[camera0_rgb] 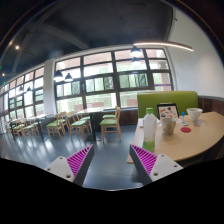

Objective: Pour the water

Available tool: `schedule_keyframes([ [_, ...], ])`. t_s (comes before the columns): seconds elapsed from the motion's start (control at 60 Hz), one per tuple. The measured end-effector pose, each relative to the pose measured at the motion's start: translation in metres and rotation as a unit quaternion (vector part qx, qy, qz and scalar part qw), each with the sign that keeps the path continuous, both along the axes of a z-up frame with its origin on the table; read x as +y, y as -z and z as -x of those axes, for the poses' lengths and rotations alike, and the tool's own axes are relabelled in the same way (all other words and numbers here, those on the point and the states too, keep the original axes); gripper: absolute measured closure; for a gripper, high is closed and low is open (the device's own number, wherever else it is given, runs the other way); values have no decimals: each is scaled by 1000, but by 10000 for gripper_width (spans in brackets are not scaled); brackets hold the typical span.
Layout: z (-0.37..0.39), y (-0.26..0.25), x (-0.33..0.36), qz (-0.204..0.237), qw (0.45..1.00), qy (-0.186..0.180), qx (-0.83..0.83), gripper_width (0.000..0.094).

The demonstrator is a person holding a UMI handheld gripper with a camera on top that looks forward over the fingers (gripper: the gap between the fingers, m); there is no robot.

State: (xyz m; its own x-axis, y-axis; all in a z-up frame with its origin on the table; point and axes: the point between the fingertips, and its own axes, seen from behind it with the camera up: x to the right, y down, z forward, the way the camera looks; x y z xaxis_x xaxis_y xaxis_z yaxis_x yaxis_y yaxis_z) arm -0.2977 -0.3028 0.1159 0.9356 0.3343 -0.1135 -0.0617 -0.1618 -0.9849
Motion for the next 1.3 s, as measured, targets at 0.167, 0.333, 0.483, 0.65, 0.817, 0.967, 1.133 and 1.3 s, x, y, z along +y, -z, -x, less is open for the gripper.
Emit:
schedule_keyframes([
  [0.167,-21,3,5,3,1000,20,3,132],
  [0.333,-56,4,43,-18,997,73,-13,138],
  [0.483,-101,12,112,-48,992,108,-33,128],
  [0.65,-112,17,175,-63,989,127,-40,126],
  [0.817,-109,15,224,-54,989,135,-28,139],
  [0.967,-101,21,248,-57,991,113,-39,483],
  [1.133,-99,23,250,-34,993,111,-36,508],
  [1.3,-89,23,264,-33,996,88,-12,635],
])
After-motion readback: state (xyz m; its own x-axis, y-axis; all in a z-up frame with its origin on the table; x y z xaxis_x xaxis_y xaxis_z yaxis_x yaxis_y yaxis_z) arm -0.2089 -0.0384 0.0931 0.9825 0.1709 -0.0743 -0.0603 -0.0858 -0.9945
